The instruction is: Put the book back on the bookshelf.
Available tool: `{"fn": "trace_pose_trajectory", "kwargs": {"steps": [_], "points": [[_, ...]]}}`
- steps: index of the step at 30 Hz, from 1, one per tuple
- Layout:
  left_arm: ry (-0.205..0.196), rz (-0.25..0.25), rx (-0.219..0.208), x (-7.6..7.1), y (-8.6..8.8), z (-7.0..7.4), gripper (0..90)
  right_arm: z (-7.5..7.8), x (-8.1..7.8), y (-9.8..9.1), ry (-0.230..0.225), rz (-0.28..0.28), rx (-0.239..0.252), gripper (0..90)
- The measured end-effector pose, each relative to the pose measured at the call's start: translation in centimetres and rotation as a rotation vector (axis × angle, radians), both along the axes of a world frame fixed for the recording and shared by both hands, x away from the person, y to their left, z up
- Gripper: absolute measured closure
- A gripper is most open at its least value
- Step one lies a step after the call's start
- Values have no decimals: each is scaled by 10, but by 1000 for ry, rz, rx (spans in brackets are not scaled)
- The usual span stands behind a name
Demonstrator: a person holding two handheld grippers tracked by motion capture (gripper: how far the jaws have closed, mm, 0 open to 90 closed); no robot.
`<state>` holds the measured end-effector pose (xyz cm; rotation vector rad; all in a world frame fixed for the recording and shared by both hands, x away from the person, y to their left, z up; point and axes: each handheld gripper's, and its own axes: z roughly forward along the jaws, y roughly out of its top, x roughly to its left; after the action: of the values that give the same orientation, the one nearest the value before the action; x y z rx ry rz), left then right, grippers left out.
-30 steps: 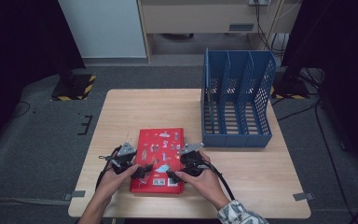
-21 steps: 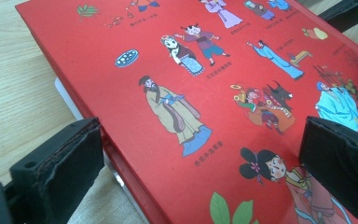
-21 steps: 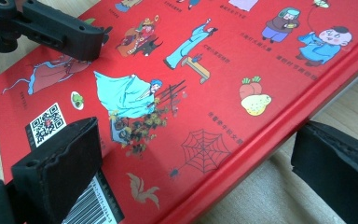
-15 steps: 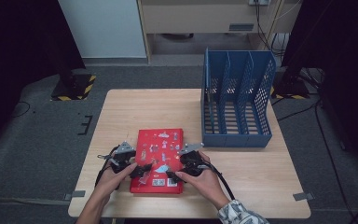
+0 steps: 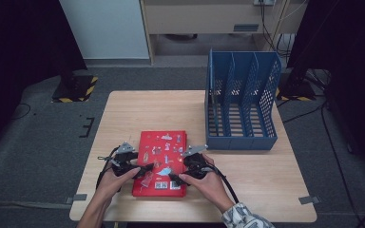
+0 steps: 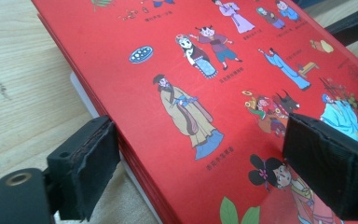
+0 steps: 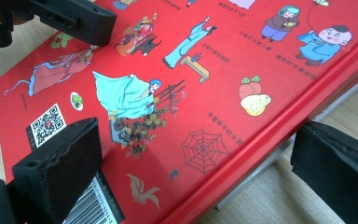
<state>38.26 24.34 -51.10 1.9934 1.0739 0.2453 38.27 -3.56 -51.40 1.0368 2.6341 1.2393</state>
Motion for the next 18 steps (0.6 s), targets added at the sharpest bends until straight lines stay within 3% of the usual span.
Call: {"fn": "trace_pose_trajectory", "kwargs": {"steps": [8,18], "points": [[-61,20,-25,-5,8,13,232,9,2,3,-15,6,-9,33],[-33,16,26,-4,8,20,272,10,4,5,-23,3,-16,65]]}}
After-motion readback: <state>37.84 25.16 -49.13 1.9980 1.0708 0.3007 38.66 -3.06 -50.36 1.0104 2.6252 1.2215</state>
